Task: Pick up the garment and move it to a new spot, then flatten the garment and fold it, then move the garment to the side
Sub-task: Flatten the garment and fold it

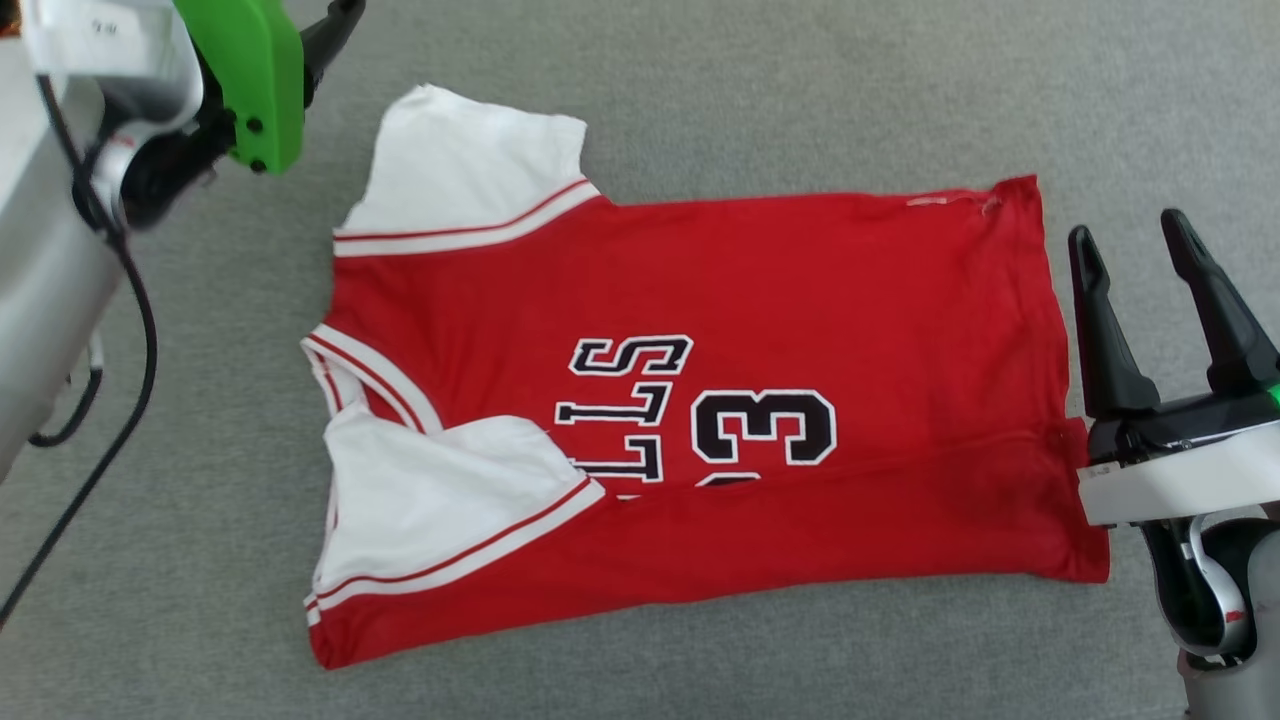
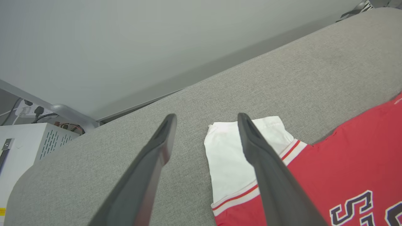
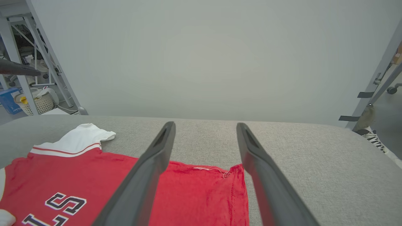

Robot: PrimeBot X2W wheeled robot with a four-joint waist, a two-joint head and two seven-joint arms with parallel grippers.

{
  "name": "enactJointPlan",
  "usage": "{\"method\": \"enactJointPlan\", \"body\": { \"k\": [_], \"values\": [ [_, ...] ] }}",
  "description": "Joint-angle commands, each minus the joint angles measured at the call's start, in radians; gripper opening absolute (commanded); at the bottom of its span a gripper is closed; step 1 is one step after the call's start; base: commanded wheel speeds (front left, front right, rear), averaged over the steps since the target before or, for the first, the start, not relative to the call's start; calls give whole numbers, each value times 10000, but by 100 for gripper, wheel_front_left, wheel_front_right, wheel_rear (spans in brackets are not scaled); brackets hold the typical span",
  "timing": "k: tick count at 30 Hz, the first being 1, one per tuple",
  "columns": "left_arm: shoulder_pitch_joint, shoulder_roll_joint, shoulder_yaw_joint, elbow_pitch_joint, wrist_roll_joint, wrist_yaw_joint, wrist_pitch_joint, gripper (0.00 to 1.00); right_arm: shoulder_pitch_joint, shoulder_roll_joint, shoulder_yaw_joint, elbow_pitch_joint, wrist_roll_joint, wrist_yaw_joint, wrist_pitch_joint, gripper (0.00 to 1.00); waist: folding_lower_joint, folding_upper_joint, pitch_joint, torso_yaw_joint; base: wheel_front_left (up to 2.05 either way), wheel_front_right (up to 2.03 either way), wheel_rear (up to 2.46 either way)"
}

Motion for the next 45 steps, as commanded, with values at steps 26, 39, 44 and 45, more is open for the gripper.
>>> {"method": "enactJointPlan", "body": {
  "k": [26,39,44,45],
  "values": [
    [-1936,-344,-1877,2561,-436,-702,4778,0,-1238,124,487,550,324,-7,-666,100,0,38,2488,-1224,0,0,0],
    [-1351,-649,-2264,1339,-608,-712,2446,0,-3299,-2832,388,788,853,-7,2460,100,0,38,1005,-103,0,0,0],
    [-1298,-662,-2505,788,-584,-712,1947,0,-4236,-3886,1201,1526,1876,-7,4616,100,0,38,890,233,0,0,0],
    [-1296,-659,-2552,664,-572,-712,1842,0,-4411,-4088,1421,1724,2145,-7,5166,100,0,38,887,298,0,0,0]
  ]
}}
